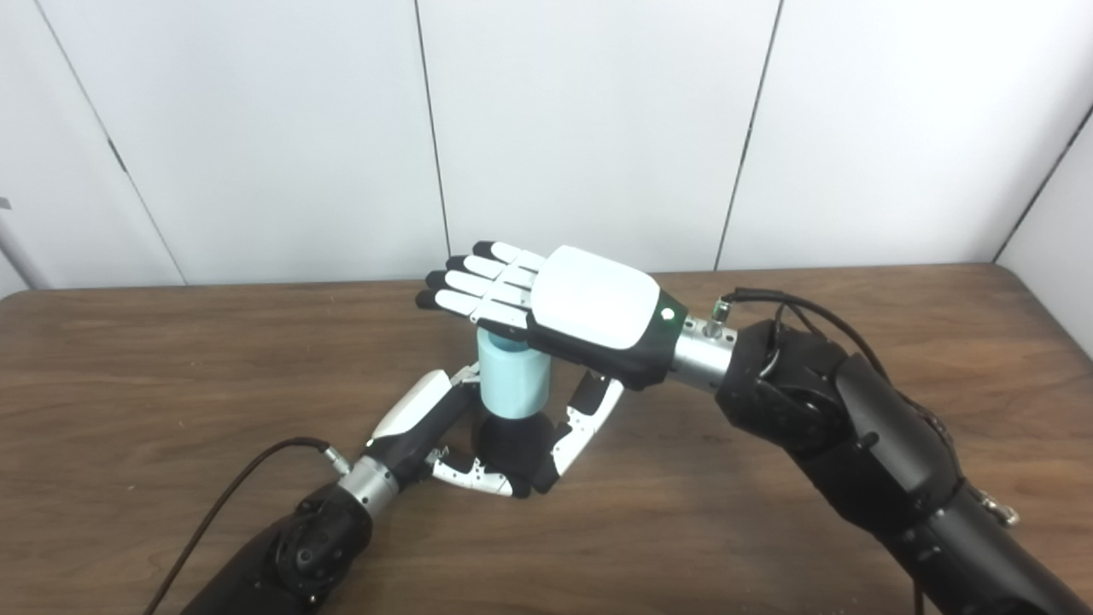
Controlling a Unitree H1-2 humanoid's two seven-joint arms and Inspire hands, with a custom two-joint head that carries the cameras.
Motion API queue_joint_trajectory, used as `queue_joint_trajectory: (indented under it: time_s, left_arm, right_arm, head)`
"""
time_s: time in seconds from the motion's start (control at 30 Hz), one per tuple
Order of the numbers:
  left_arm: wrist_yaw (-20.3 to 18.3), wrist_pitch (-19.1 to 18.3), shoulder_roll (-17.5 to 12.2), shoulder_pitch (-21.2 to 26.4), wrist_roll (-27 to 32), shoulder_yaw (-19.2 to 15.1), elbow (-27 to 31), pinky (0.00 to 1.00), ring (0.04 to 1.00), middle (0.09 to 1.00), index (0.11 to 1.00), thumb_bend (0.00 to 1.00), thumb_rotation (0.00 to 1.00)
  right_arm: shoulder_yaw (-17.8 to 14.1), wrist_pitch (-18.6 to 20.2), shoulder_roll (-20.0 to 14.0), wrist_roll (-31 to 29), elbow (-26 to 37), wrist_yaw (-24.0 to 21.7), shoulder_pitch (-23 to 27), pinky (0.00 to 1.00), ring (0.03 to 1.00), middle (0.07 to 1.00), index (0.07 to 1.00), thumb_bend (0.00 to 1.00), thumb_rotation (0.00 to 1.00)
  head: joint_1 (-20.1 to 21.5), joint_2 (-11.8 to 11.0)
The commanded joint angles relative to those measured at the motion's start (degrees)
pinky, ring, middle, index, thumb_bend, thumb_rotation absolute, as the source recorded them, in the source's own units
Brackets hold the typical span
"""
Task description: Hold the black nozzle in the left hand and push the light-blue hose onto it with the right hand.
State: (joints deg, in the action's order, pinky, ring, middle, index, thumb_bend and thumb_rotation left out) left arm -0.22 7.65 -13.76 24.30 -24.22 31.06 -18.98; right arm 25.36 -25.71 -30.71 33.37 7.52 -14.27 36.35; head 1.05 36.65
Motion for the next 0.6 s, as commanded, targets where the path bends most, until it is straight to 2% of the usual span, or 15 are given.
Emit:
queue_joint_trajectory:
  time_s: [0.0, 0.57]
  left_arm:
    - [-6.83, -5.6, -1.21, -5.28, -5.12, 4.05, -3.58, 1.0, 1.0, 0.792, 0.483, 0.52, 0.08]
    - [-7.43, -6.1, -1.5, -5.25, -5.22, 4.2, -3.1, 1.0, 1.0, 0.792, 0.483, 0.52, 0.08]
  right_arm:
    - [-0.58, -1.18, -1.08, -0.25, 0.89, 2.19, 1.85, 1.0, 1.0, 1.0, 1.0, 0.85, 0.71]
    - [0.43, -1.17, -1.34, -0.73, -0.14, 1.2, 0.07, 1.0, 1.0, 1.0, 1.0, 0.86, 0.71]
  head:
    - [0.01, 0.1]
    - [-0.04, 0.37]
